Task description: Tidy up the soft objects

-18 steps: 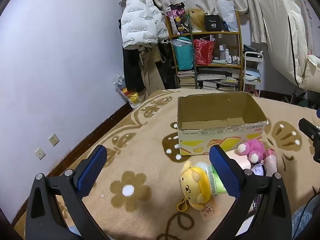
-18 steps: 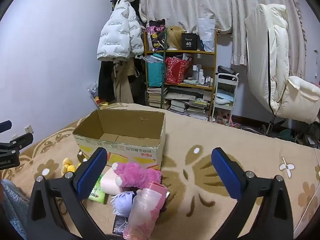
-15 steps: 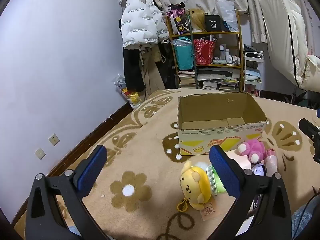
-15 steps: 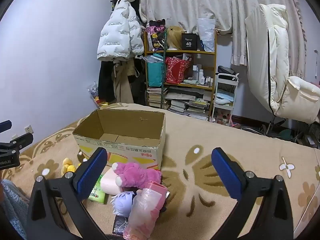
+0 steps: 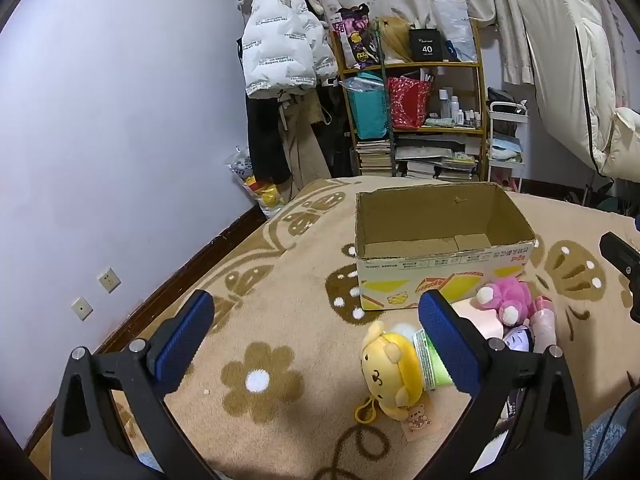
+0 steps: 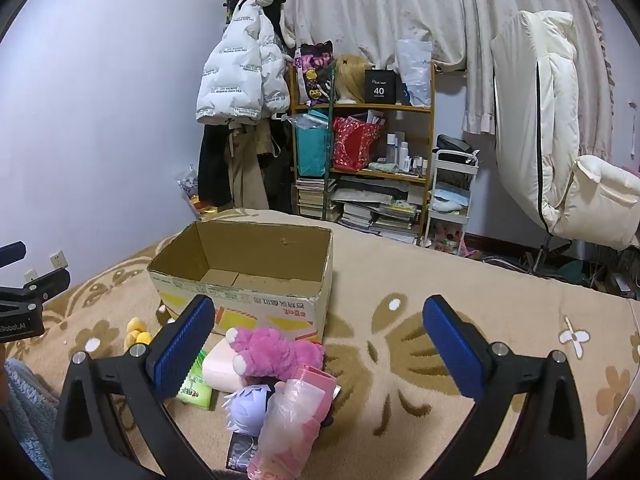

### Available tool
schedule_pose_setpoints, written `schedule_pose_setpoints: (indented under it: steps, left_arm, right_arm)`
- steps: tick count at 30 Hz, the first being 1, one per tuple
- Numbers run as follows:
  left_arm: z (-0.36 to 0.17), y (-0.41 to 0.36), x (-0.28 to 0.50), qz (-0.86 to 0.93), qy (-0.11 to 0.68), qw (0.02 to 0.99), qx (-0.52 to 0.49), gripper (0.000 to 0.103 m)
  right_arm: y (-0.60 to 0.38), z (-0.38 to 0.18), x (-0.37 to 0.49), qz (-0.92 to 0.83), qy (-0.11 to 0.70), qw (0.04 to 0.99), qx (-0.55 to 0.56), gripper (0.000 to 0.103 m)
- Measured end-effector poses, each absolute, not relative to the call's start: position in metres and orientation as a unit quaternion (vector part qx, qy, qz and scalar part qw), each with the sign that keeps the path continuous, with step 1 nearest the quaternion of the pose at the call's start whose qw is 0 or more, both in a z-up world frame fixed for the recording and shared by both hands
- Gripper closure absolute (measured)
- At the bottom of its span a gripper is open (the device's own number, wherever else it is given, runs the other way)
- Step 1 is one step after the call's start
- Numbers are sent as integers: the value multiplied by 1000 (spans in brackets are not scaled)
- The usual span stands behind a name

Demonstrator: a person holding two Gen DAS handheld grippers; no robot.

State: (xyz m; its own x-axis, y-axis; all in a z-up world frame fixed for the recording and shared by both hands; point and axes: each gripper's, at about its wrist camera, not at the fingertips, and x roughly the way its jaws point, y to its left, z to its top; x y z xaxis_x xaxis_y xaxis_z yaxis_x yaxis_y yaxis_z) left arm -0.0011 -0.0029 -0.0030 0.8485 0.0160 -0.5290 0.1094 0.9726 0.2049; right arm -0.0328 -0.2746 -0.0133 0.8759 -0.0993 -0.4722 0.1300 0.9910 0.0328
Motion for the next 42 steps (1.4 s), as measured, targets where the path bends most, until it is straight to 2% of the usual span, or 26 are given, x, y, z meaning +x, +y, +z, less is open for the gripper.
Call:
schedule_pose_setpoints:
  steps: [42]
  left_arm:
    - [-2,3,2,-23,276,954,112,2]
  right_arm:
    - [-276,-13,-33,-60,239,969,34,0]
